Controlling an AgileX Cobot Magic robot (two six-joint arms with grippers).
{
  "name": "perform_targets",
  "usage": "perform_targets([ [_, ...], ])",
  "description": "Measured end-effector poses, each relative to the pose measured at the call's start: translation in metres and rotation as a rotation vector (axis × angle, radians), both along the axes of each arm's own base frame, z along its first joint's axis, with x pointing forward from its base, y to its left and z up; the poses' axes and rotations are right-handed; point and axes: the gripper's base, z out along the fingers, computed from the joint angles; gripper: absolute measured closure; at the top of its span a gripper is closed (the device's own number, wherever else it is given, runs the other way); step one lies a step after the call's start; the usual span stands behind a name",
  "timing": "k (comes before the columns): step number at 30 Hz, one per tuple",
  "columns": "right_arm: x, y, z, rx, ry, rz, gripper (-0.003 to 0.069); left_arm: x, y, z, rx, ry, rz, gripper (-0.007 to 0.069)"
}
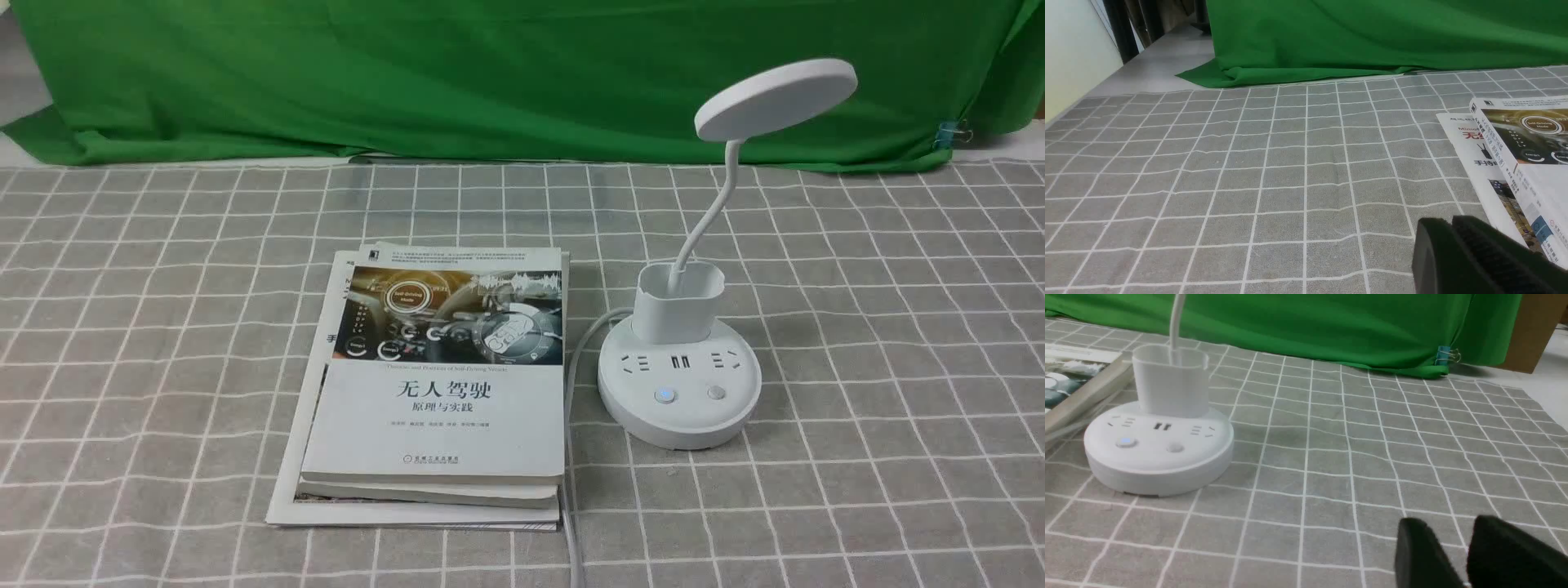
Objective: Turn on the desk lamp on the grey coffee tablecloth with your hand.
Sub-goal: 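Press the button on the base of the white desk lamp with the right gripper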
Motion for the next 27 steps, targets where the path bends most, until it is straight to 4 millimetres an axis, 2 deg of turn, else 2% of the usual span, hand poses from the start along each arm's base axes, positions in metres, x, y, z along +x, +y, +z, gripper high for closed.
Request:
perform_targets([
  [27,0.0004,-0.0002,0.0027,0.002,-0.03,-0.002,0.0417,0.0,0.0,0.0,-0.001,0.0,0.0,0.0606],
])
